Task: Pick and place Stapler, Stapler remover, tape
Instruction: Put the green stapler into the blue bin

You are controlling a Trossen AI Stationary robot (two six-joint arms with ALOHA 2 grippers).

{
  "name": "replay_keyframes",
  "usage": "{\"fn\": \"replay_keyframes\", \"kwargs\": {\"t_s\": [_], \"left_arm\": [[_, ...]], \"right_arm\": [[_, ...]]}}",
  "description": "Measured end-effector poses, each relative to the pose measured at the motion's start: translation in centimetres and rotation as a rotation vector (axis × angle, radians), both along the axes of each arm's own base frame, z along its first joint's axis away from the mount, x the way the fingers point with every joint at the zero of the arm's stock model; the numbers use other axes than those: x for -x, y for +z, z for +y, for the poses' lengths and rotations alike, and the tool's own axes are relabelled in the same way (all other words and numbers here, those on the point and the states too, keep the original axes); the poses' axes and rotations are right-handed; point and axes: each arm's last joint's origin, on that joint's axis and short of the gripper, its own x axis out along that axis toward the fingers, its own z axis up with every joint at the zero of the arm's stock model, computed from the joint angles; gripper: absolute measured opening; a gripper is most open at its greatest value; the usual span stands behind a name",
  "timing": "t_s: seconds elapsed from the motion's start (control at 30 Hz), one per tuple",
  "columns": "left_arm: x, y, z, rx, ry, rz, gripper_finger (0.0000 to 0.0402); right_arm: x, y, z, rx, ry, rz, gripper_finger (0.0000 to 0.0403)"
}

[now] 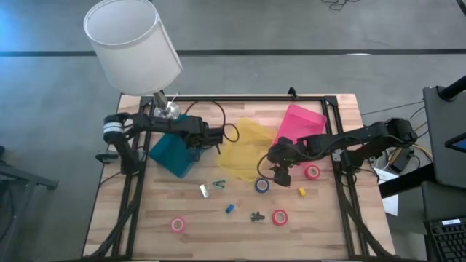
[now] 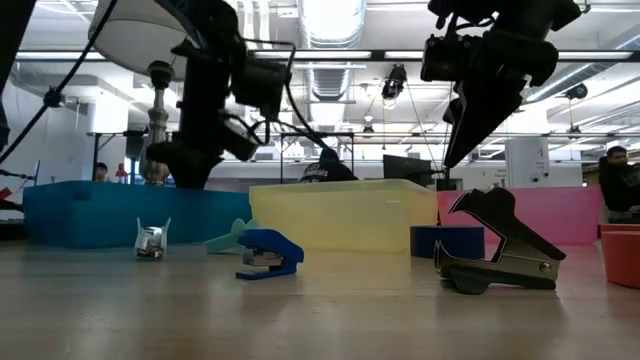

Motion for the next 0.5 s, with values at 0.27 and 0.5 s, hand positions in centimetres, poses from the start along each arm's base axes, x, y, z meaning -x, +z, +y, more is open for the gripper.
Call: {"fn": "replay_keyframes", "kwargs": {"t_s": [0.27,0.5], "left_arm": [[0.2,-1.6,1.3,0.022,0.022,-0.071,0.0088],[0.0,-1.6,1.4,-0.010,0.013,-0.092,0.0124]], "right_arm": [[0.0,0.0,0.0,0.004,0.007,0.000,0.0160],[0.0,0.0,0.0,0.004,0.007,-0.002,0.0160]]}}
